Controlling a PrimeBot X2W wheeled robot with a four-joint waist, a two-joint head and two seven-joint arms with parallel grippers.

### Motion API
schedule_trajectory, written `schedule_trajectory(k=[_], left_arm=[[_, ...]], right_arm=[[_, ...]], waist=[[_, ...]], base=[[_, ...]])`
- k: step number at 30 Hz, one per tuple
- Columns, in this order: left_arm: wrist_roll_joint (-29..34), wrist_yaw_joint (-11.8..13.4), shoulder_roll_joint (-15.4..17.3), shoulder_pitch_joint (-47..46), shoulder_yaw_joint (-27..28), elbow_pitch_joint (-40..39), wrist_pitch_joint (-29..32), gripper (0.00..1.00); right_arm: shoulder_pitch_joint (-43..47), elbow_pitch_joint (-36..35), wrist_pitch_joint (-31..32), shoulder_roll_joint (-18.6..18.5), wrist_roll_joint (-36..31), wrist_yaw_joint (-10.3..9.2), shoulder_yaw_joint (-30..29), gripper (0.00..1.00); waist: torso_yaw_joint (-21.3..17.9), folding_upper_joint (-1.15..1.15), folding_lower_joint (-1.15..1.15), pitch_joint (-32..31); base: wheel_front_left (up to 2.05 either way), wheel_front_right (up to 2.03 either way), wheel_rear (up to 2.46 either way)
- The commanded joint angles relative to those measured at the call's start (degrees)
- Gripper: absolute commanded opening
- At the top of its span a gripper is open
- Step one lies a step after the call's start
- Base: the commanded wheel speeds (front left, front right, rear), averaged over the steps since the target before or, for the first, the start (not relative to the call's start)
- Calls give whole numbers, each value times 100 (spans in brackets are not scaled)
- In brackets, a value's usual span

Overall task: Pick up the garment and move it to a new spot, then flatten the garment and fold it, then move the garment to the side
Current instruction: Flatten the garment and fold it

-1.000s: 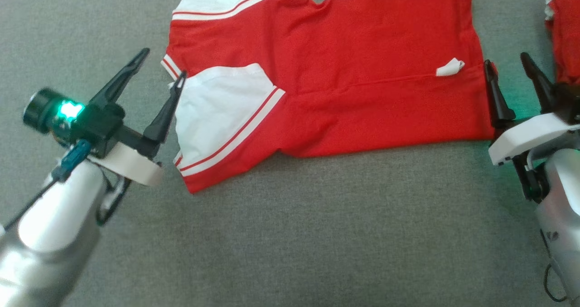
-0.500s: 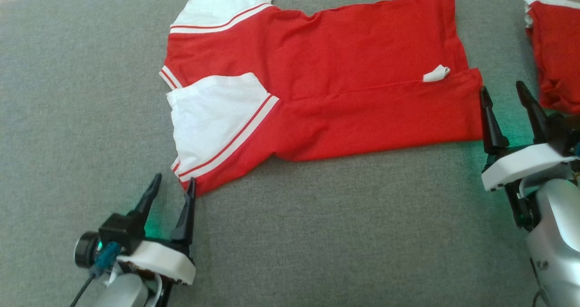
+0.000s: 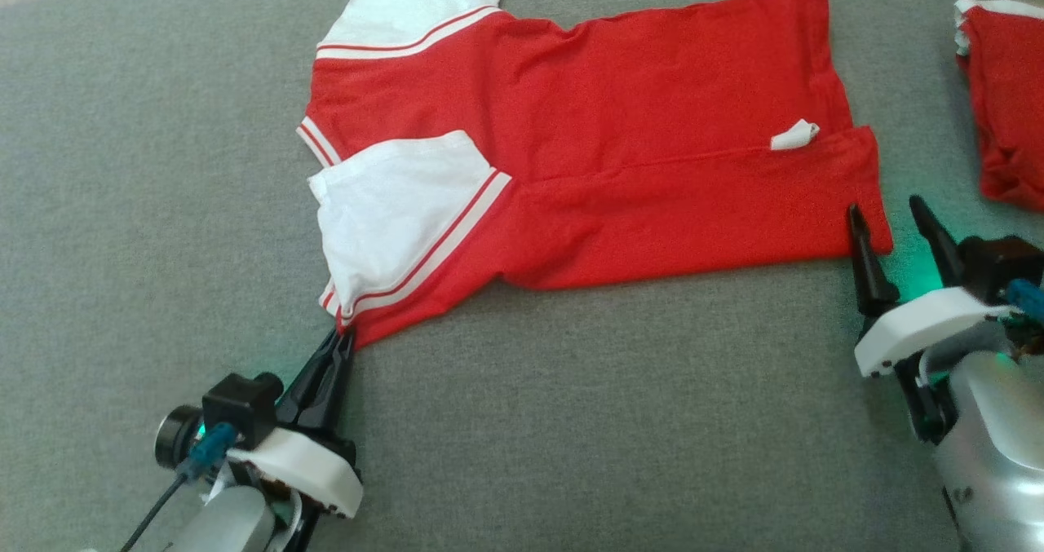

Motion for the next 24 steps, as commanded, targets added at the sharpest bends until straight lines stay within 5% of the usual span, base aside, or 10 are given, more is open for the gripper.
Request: schedule_trajectory(k=[1,5,6,8,9,24], left_arm=[[60,-1,196,-190,158,-146,-40,0],[187,40,329,-238,154,-254,-105,0],[230,48,376,-246,145,-280,-114,0],[300,64,467,-251,121,-337,-108,0],[326,73,507,-246,112,-369,-101,0],[254,46,986,322,-68,-992,311,0]], right_arm=[[-74,18,-37,-42,63,-5,148,100],[-137,298,108,-57,236,-5,411,100],[-149,329,134,-64,303,-5,472,77],[-166,359,171,-103,431,-5,578,8],[-169,364,183,-135,489,-5,624,0],[585,-243,425,-903,1348,-5,1078,0]], waist=[[34,0,0,-8],[84,0,0,-35],[91,0,0,-43],[102,0,0,-70],[104,0,0,-90],[61,0,0,-551]], base=[[0,0,0],[0,0,0],[0,0,0],[0,0,0],[0,0,0],[0,0,0]])
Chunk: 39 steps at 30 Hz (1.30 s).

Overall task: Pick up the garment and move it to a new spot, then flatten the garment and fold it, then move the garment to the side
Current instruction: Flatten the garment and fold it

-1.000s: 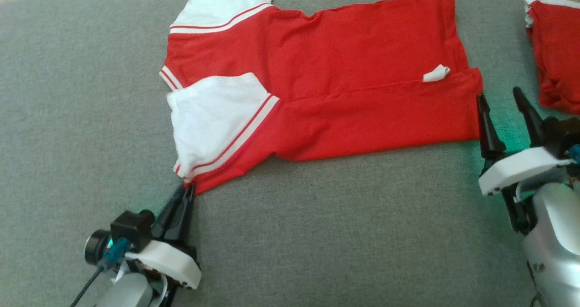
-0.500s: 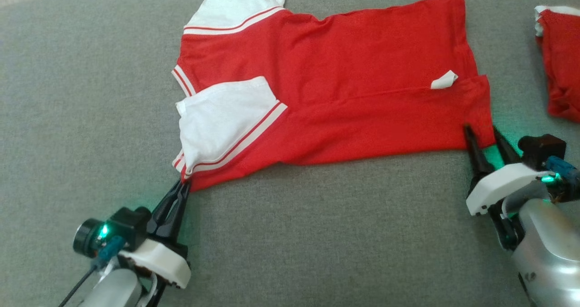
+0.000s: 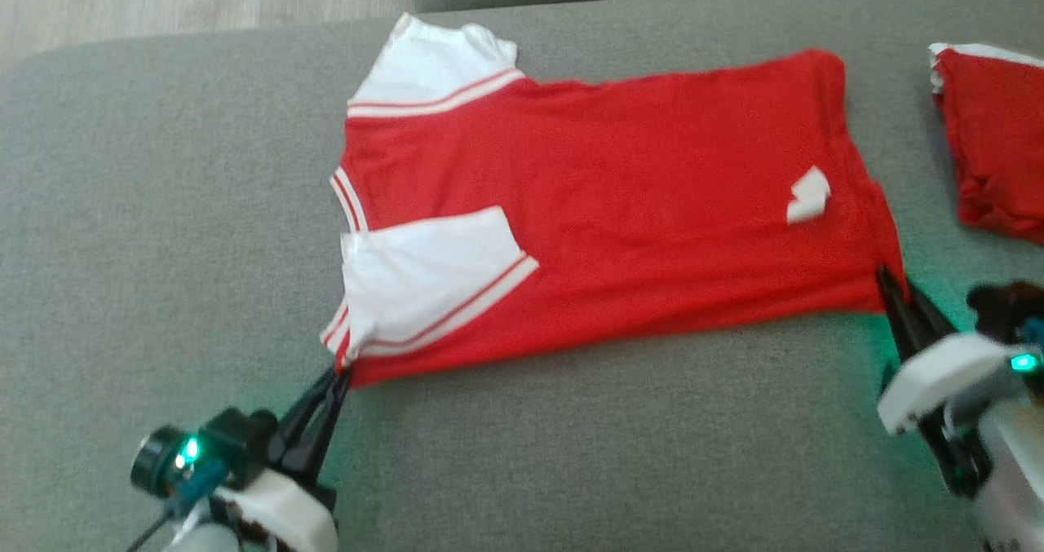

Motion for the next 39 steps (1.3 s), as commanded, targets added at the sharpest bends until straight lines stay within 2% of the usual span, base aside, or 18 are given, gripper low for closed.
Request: schedule_trajectory(k=[1,9,18,19,20,21,22,25,26,27,35,39], left_arm=[[-57,0,276,15,207,-220,37,0],[-238,79,419,552,135,-639,216,0],[-381,233,569,1147,18,-1188,417,0],[-390,242,565,1163,6,-1235,439,0],[-393,251,557,1166,-8,-1272,462,0],[-392,258,545,1155,-22,-1297,484,0],[-390,265,527,1136,-33,-1309,501,0],[-375,274,465,1043,-59,-1274,526,0],[-364,283,443,1011,-73,-1270,547,47],[-347,317,416,972,-58,-1271,524,100],[-237,362,470,500,106,-1393,489,100],[-128,111,764,-412,291,-1634,841,100]], right_arm=[[251,-237,37,-257,115,-5,67,0],[994,-895,196,-452,236,-5,-128,0],[1824,-1873,722,-614,81,-5,-604,1],[1899,-1956,793,-614,66,-5,-672,11],[1963,-2025,865,-613,40,-5,-731,29],[2015,-2097,932,-608,11,-5,-775,56],[2054,-2166,987,-591,-15,-5,-814,100],[2110,-2373,1113,-496,-121,-5,-958,100],[2133,-2444,1161,-467,-152,-5,-996,100],[2155,-2516,1204,-446,-179,-5,-1033,100],[2152,-3121,1097,-287,-488,-5,-1271,100],[1962,-3404,996,-168,-606,-5,-1126,100]], waist=[[-16,0,0,-67],[-157,0,0,-230],[-278,0,0,-336],[-278,0,0,-337],[-276,0,0,-336],[-273,0,0,-333],[-271,0,0,-325],[-273,0,0,-301],[-277,0,0,-294],[-281,0,0,-284],[-450,0,0,-218],[-629,0,0,23]], base=[[0,0,0],[0,0,0],[0,0,0],[0,0,0],[0,0,0],[0,0,0],[0,0,0],[0,0,0],[0,0,0],[0,0,0],[0,0,0],[0,0,0]])
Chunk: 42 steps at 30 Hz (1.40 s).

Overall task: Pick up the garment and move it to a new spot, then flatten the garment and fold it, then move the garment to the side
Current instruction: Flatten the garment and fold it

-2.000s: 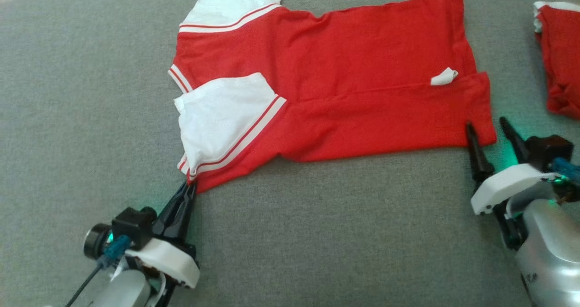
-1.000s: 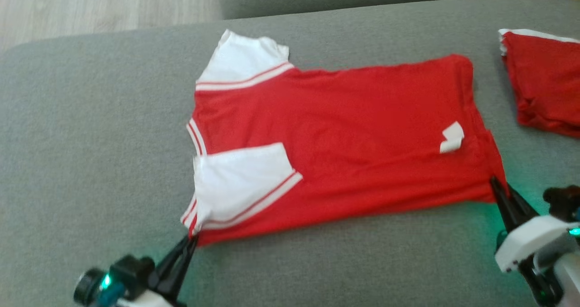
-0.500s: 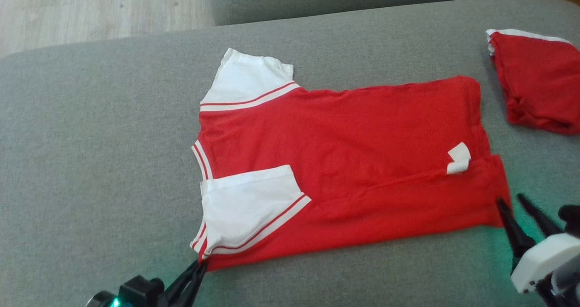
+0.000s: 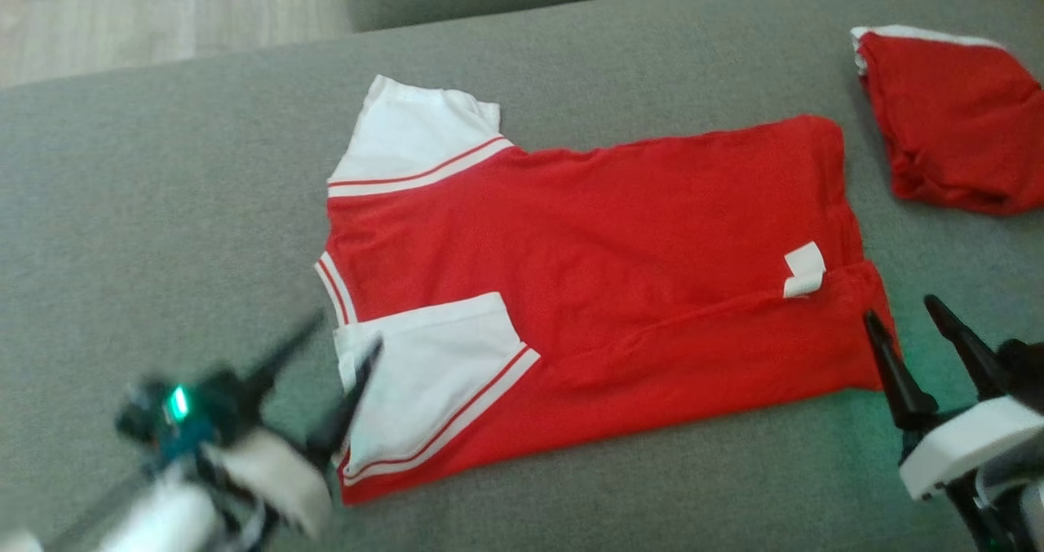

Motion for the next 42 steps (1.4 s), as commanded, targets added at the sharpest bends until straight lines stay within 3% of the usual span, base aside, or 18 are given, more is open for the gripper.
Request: schedule_trajectory(k=[1,9,16,22,42], left_arm=[[32,-151,302,-854,392,-282,197,100],[-538,-873,596,-3102,428,309,1895,100],[-1246,-959,654,-4469,115,1094,3293,100],[-1579,-964,688,-5292,-149,1773,4031,100],[-1515,-965,1103,-6192,-697,2740,4290,100]], right_arm=[[-255,-258,-95,-103,-70,-5,125,100],[-757,-270,-278,-56,-77,-5,460,100],[-1085,-138,-424,-31,-34,-5,651,100],[-1332,37,-557,69,0,-5,836,100],[-2128,658,-1019,187,199,-5,1537,100]], waist=[[-127,0,0,217],[-445,0,0,748],[-719,0,0,1069],[-961,0,0,1382],[-1468,0,0,2157]], base=[[0,0,0],[0,0,0],[0,0,0],[0,0,0],[0,0,0]])
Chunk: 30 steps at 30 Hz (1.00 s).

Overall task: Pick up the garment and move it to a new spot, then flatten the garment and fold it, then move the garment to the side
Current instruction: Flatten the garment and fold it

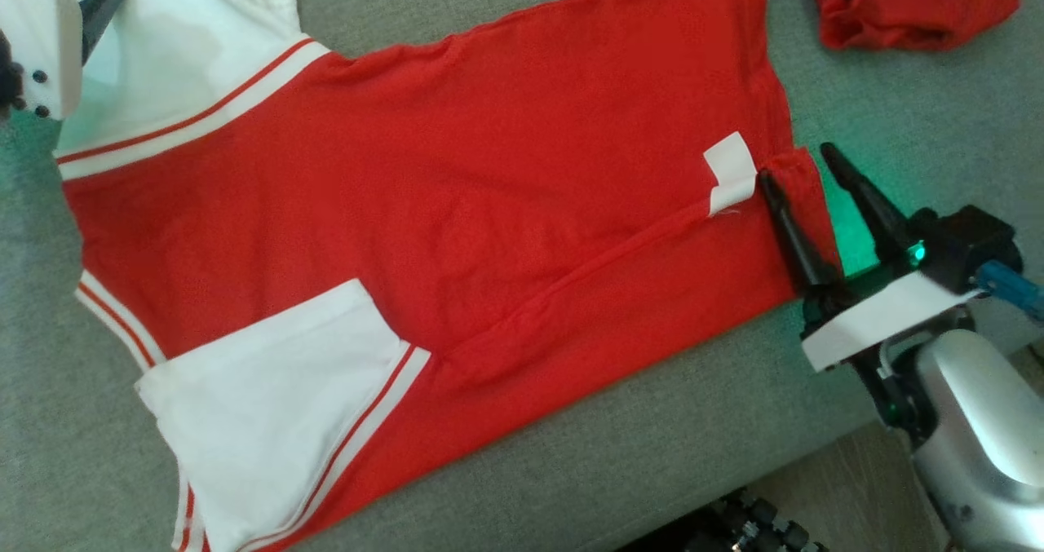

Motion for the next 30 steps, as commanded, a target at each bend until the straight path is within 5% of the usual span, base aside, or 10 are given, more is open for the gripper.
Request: schedule_trajectory(k=[1,7,8,9,11,19,30], left_arm=[[24,9,268,-321,184,-92,9,100],[-27,9,270,-354,27,-108,11,100],[-66,9,278,-354,5,-118,48,82],[-113,9,288,-352,-18,-129,99,39],[-190,9,313,-365,-52,-161,169,0],[-202,9,396,-413,-192,-268,-33,0],[-292,9,431,-562,-589,-451,-333,0]], right_arm=[[23,-81,-90,-98,60,-5,111,100],[-94,-8,-204,-130,274,-5,232,100],[-120,2,-215,-147,301,-5,248,100],[-148,9,-223,-166,333,-5,260,100],[-215,6,-240,-213,409,-5,272,100],[-757,-10,-42,-420,641,-5,235,100],[-2468,951,1598,-430,1405,-5,696,100]], waist=[[-12,0,-1,32],[-24,0,-1,127],[-22,0,-1,140],[-19,0,-1,150],[-6,0,-1,164],[71,0,-1,93],[371,0,-1,-29]], base=[[0,0,0],[0,0,0],[0,0,0],[0,0,0],[0,0,0],[0,0,0],[0,0,0]])
